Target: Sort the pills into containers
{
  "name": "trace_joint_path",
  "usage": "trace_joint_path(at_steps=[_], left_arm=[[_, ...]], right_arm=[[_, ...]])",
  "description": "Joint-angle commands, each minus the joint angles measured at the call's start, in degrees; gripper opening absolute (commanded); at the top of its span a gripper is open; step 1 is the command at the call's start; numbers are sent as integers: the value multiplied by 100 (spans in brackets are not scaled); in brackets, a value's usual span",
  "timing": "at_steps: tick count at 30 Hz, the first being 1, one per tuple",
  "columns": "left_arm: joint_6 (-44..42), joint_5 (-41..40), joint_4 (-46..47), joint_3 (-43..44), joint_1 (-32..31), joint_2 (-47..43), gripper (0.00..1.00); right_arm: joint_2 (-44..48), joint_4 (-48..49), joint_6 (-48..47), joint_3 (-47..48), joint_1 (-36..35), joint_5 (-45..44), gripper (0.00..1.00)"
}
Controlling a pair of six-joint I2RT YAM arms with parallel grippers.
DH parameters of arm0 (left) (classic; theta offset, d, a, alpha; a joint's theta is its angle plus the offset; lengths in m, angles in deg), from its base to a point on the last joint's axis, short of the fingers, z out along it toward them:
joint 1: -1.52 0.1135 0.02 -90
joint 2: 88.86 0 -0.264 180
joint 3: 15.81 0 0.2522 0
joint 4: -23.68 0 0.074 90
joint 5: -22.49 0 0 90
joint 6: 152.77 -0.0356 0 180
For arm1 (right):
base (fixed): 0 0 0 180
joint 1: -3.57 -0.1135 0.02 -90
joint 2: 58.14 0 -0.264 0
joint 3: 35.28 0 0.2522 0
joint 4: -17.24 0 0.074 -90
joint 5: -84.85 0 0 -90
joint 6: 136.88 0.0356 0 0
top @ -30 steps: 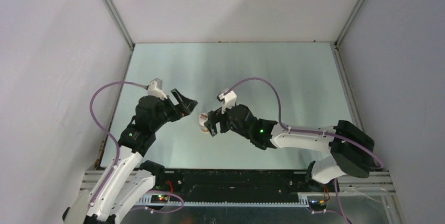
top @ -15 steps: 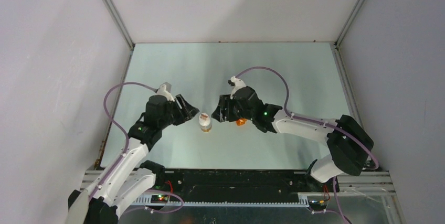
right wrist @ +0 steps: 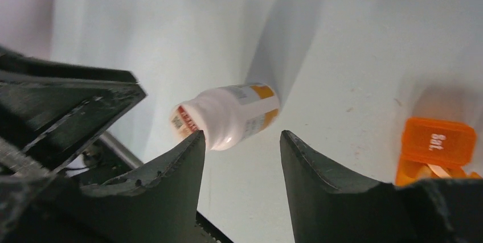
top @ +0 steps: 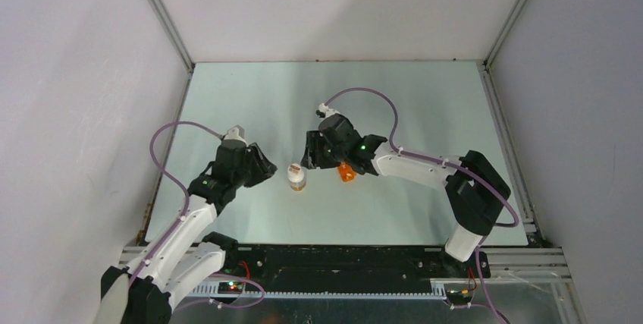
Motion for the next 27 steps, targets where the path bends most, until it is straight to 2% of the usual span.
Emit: trace_joint_path(at_steps=[1, 6, 14, 18, 22, 27], left_arm=[[-3, -530, -277, 50, 32, -88, 51], [18, -898, -452, 131, 29, -360, 53], [116, -1370, -642, 232, 34, -752, 54], [132, -1486, -698, 250, 43, -925, 55], [111, -1531, -768, 268, 45, -1081, 56], [121, -1697, -949, 294, 45, -1291, 56]], right_arm=[[-184, -860, -481, 627, -175, -915, 56], [93, -878, -1173, 679, -336, -1134, 72], [60, -1080, -2669, 878, -481, -595, 90], [-430, -1690, -3355, 1419, -478, -20, 91], [-1088, -2522, -4030, 2384, -502, 378, 91], [-1873, -3203, -4374, 3148, -541, 593, 89]])
